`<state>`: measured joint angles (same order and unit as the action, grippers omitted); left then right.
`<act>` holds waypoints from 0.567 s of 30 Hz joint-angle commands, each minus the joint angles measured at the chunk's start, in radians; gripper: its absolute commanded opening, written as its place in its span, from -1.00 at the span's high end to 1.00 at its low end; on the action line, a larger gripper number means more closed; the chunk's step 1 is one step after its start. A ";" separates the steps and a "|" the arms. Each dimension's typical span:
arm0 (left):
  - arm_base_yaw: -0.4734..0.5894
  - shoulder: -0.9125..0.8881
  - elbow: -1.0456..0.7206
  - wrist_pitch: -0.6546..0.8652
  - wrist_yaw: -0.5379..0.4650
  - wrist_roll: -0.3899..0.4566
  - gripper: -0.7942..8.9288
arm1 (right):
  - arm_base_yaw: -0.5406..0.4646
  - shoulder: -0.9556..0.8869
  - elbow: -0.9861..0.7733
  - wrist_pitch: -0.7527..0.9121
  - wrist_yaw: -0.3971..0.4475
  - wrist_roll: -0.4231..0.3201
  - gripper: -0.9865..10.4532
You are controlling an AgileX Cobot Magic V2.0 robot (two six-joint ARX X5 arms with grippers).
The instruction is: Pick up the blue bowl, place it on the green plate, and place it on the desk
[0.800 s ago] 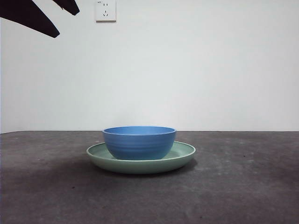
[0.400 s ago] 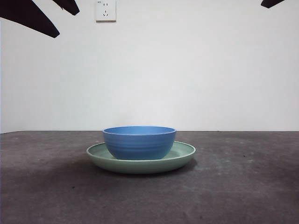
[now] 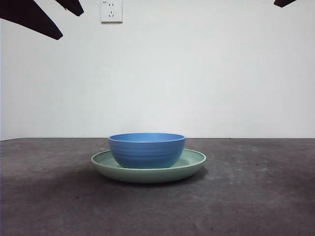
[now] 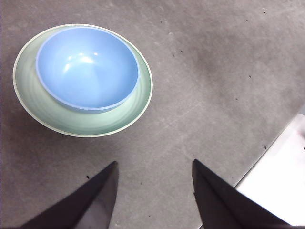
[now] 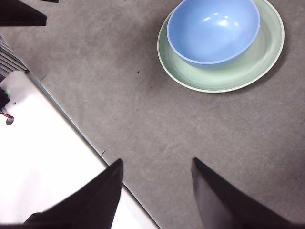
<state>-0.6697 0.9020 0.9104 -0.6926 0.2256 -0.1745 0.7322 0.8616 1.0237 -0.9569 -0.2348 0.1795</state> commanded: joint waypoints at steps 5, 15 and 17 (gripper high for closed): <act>-0.005 0.006 0.009 0.005 -0.002 -0.002 0.83 | 0.010 0.006 0.008 0.005 -0.001 -0.005 0.81; -0.005 0.006 0.010 0.006 -0.002 -0.002 0.82 | 0.010 0.006 0.009 0.045 0.000 -0.005 0.81; -0.005 0.006 0.010 0.008 -0.002 -0.002 0.82 | 0.010 0.006 0.009 0.047 0.000 -0.005 0.81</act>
<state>-0.6697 0.9020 0.9104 -0.6926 0.2256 -0.1745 0.7322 0.8616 1.0237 -0.9184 -0.2348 0.1795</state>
